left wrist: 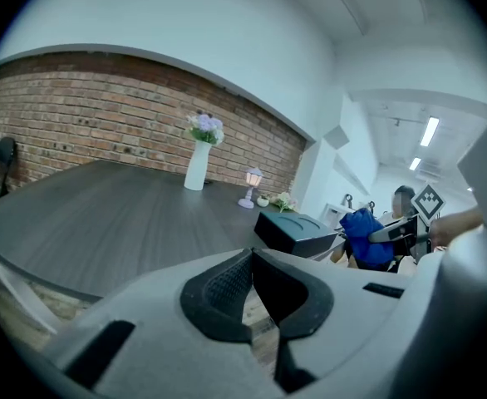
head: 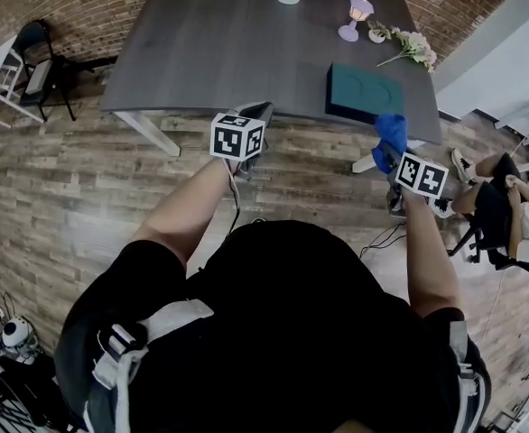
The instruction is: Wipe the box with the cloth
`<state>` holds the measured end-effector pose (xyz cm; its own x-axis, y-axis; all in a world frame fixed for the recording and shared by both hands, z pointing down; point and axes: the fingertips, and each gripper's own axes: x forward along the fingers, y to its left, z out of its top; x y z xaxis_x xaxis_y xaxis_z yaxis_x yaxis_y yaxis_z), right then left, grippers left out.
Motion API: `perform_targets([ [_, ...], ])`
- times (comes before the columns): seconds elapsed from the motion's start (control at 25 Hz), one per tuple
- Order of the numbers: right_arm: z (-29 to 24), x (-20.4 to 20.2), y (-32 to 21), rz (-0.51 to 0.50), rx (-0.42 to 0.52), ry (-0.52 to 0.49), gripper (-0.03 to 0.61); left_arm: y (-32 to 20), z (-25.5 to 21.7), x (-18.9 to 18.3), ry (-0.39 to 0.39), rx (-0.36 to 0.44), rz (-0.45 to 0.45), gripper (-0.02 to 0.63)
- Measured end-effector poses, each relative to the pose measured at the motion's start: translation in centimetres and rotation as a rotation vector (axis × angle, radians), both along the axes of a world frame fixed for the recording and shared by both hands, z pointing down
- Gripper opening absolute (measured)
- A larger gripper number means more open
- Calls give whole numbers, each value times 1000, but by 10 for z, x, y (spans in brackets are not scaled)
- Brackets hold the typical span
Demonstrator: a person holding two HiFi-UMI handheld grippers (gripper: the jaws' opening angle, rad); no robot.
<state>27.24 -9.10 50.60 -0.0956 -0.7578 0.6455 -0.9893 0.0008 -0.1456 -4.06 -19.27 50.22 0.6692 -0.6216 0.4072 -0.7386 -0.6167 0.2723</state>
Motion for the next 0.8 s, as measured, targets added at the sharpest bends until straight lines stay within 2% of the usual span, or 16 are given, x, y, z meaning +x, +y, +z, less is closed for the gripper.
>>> perform_targets([
  [0.2,5,-75,-30,-153,-12,38,155,7,11,-67,2,-30,-79,9],
  [0.4,4,-141,-65,-305,-9,40,155,10,26,-117,10,-65,-162,9],
  [0.64,7,-182,-113,-450,-31,90,158,7,36,-136,13,-88,-230,9],
  [0.8,23,-192,-143,-586,-71,189,158,-9,31,-126,14,-75,-260,9],
])
